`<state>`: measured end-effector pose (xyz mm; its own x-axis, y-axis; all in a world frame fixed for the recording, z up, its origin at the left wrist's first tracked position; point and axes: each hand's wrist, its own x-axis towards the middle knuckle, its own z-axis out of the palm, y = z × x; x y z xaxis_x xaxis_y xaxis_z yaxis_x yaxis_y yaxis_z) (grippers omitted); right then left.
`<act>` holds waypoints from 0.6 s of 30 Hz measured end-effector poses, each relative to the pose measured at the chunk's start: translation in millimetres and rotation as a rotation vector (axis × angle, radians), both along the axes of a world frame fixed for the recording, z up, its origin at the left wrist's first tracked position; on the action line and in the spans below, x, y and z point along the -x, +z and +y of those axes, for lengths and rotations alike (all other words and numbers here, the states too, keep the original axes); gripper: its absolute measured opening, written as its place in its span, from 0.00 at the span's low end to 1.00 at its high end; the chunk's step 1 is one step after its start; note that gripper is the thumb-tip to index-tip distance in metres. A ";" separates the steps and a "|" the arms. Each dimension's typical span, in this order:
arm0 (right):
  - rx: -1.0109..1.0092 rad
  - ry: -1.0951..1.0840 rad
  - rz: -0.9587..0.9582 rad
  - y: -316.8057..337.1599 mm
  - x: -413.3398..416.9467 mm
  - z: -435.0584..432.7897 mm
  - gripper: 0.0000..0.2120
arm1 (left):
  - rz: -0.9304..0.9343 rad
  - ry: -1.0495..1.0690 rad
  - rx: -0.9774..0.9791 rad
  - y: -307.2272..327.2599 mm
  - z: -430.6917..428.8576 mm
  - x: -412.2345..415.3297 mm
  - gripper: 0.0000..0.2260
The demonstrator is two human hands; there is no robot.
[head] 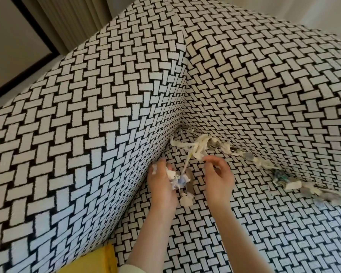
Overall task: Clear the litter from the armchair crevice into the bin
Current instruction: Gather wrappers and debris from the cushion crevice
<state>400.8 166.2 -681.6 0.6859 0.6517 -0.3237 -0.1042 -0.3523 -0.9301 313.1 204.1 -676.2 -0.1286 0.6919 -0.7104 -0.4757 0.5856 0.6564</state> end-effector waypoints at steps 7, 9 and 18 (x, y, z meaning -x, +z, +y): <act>0.419 0.505 -0.698 -0.5 -1.0 39.2 0.31 | 0.425 -0.572 -0.460 4.3 -16.6 2.1 0.09; 0.406 0.499 -0.667 -1.2 -5.9 42.8 0.24 | 0.680 -0.813 -0.677 -4.6 -21.7 7.2 0.06; 0.105 0.389 -0.489 -4.8 -7.3 14.5 0.08 | 1.188 -1.422 -0.806 -23.6 -29.1 19.2 0.34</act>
<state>408.1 180.7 -686.5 0.4903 0.8647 -0.1089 0.4778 -0.3712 -0.7962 293.9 175.0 -699.8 0.6080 0.7574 -0.2381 0.7495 -0.4487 0.4867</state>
